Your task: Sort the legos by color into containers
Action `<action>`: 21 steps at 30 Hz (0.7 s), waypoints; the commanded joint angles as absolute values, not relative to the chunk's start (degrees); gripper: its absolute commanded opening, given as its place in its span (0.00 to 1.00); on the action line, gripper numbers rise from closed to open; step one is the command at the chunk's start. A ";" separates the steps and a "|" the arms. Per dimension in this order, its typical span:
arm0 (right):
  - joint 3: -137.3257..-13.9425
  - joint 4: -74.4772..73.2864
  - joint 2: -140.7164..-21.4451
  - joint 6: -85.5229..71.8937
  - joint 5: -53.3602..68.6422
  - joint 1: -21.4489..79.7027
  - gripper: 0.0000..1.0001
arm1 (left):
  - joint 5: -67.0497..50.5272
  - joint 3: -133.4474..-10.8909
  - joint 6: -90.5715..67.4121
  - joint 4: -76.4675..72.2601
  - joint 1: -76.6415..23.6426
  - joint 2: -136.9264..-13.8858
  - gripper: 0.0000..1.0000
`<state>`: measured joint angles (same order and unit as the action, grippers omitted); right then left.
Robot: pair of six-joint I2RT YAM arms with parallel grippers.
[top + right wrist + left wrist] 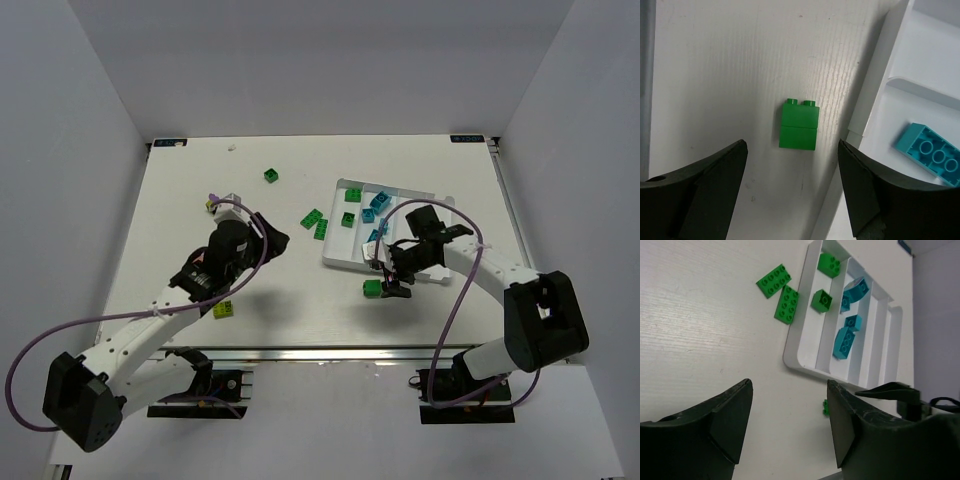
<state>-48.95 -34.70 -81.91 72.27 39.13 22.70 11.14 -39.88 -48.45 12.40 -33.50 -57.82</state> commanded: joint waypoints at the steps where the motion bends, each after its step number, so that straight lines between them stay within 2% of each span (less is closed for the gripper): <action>1: -49.30 -32.17 -84.11 70.58 38.58 23.82 0.78 | 13.80 -39.46 -50.54 12.74 -33.57 -54.15 0.71; 16: -50.45 -29.53 -90.34 69.34 35.77 25.05 0.76 | 13.27 -37.62 -52.21 10.99 -33.57 -53.00 0.71; 21: -50.54 -28.83 -91.76 69.00 35.60 25.58 0.70 | 11.34 -36.65 -52.64 7.83 -33.57 -52.38 0.72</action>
